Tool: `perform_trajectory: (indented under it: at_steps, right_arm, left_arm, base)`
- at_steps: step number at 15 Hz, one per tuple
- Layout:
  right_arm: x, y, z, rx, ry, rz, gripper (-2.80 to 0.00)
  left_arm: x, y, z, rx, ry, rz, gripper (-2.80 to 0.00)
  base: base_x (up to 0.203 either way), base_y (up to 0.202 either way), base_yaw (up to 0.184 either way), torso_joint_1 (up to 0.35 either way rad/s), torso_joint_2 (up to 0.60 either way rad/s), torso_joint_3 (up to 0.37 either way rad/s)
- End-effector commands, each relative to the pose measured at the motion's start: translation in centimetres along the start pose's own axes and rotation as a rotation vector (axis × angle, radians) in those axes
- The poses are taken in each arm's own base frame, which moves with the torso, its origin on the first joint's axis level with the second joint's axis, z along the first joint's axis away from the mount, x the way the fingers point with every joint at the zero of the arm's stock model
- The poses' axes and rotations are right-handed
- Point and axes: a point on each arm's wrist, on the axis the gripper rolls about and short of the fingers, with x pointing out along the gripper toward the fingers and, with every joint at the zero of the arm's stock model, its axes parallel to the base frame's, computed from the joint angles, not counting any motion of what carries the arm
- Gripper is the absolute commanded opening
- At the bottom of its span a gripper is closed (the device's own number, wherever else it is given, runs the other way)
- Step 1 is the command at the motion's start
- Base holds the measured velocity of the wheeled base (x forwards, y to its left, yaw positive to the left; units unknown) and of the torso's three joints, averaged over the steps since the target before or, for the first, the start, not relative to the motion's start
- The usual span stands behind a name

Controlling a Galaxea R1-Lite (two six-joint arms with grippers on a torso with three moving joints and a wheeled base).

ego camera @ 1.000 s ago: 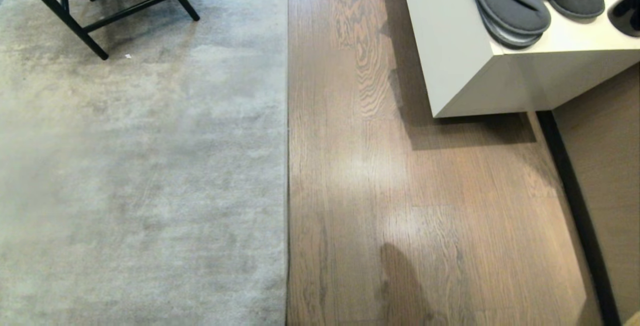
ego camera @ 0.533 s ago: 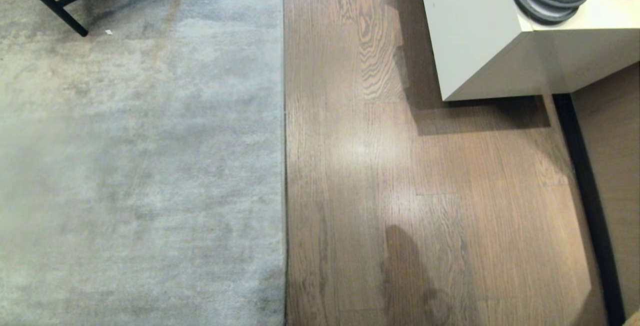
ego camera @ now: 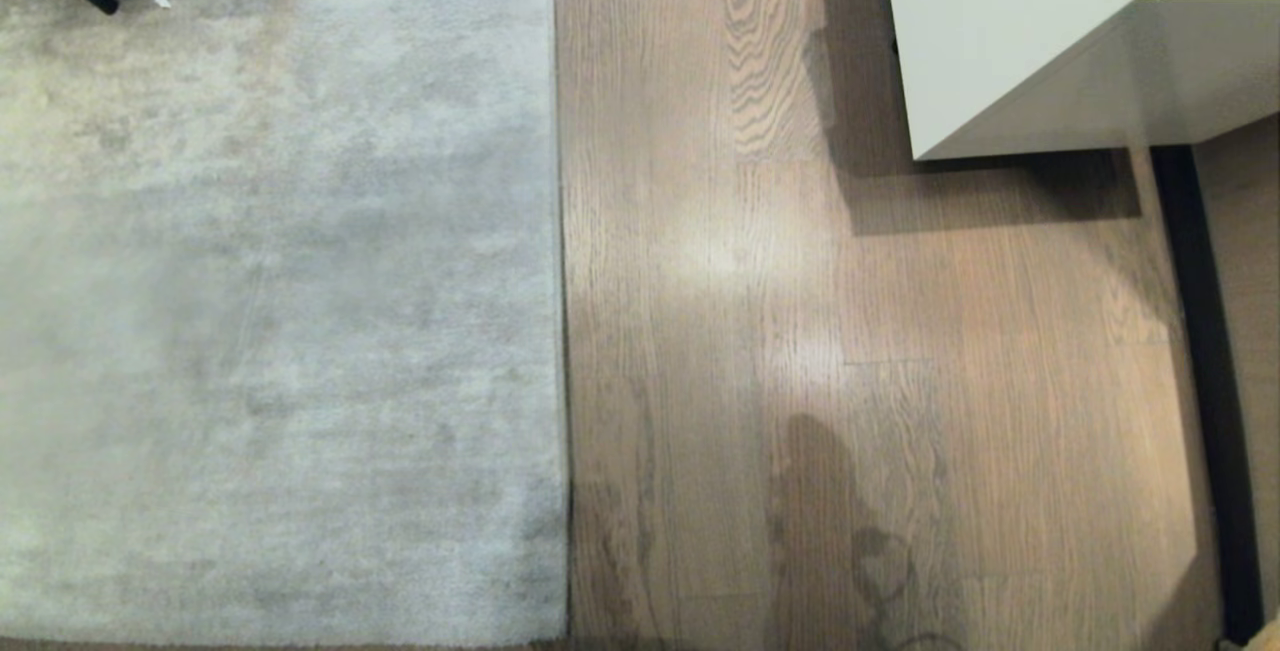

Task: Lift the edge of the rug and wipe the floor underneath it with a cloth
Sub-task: Put down the rag

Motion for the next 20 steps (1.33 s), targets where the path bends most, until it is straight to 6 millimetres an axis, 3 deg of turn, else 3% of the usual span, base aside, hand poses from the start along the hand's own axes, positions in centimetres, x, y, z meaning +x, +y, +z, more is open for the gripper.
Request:
perform_trajectory:
  at_steps: [1, 9, 20]
  right_arm:
    - [0.0, 0.0, 0.01, -0.001, 0.002, 0.001, -2.8]
    - [0.0, 0.0, 0.0, -0.001, 0.002, 0.001, -2.8]
    - [0.0, -0.02, 0.06, -0.014, 0.008, 0.001, -2.8]
  left_arm:
    - [0.0, 0.0, 0.0, 0.001, 0.0, 0.0, -2.8]
    - [0.0, 0.0, 0.01, 0.001, -0.002, 0.0, -2.8]
    - [0.0, 0.0, 0.0, 0.002, 0.0, 0.0, -2.8]
  base:
    - [0.0, 0.0, 0.0, 0.007, -0.01, -0.203]
    - [0.0, 0.0, 0.0, 0.004, 0.0, -0.187]
    - [0.0, 0.0, 0.0, 0.0, 0.0, -0.011]
